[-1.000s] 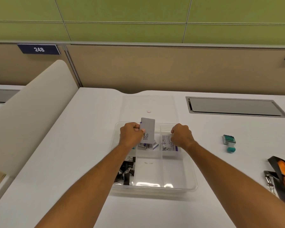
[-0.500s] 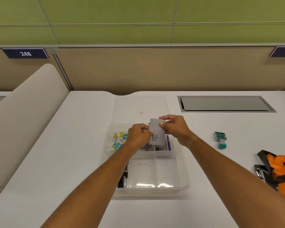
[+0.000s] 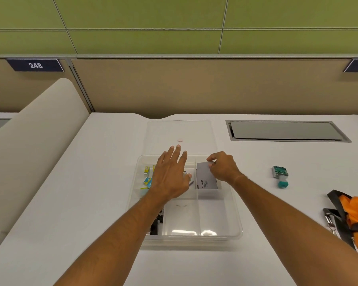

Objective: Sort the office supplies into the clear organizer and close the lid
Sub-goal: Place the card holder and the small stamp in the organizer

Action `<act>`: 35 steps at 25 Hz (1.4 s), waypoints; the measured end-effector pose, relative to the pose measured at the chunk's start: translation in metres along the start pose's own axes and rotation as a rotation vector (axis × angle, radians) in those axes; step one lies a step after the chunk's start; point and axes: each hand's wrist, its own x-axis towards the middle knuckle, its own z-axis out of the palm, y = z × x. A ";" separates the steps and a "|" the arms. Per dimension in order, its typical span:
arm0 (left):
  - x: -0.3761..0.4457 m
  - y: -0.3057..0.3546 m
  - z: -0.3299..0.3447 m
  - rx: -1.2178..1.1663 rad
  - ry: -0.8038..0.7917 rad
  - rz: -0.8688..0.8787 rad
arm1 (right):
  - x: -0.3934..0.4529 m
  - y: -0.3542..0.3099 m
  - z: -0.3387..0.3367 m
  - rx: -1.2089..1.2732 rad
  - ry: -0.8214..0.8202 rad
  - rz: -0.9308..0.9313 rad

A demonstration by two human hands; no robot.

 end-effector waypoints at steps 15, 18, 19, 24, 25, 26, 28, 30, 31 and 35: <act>-0.005 0.023 -0.002 0.035 -0.086 0.028 | -0.051 0.017 -0.021 -0.164 0.187 -0.178; -0.004 0.039 -0.001 0.020 -0.075 0.051 | -0.063 0.033 -0.027 -0.259 0.224 -0.118; -0.004 0.045 0.000 0.015 -0.071 0.061 | -0.067 0.039 -0.029 -0.290 0.222 -0.081; -0.004 0.077 0.012 0.002 -0.083 0.107 | -0.083 0.070 -0.043 -0.361 0.298 0.063; -0.005 0.083 0.015 0.004 -0.091 0.115 | -0.085 0.078 -0.045 -0.364 0.307 0.087; -0.005 0.088 0.018 0.005 -0.096 0.121 | -0.087 0.085 -0.048 -0.361 0.310 0.106; -0.005 0.097 0.022 0.015 -0.103 0.122 | -0.086 0.101 -0.053 -0.336 0.322 0.129; -0.002 0.107 0.026 0.025 -0.108 0.109 | -0.082 0.116 -0.058 -0.324 0.344 0.138; -0.001 0.111 0.028 0.033 -0.107 0.103 | -0.078 0.123 -0.061 -0.321 0.353 0.140; 0.005 0.125 0.036 0.055 -0.108 0.081 | -0.057 0.141 -0.069 -0.283 0.370 0.179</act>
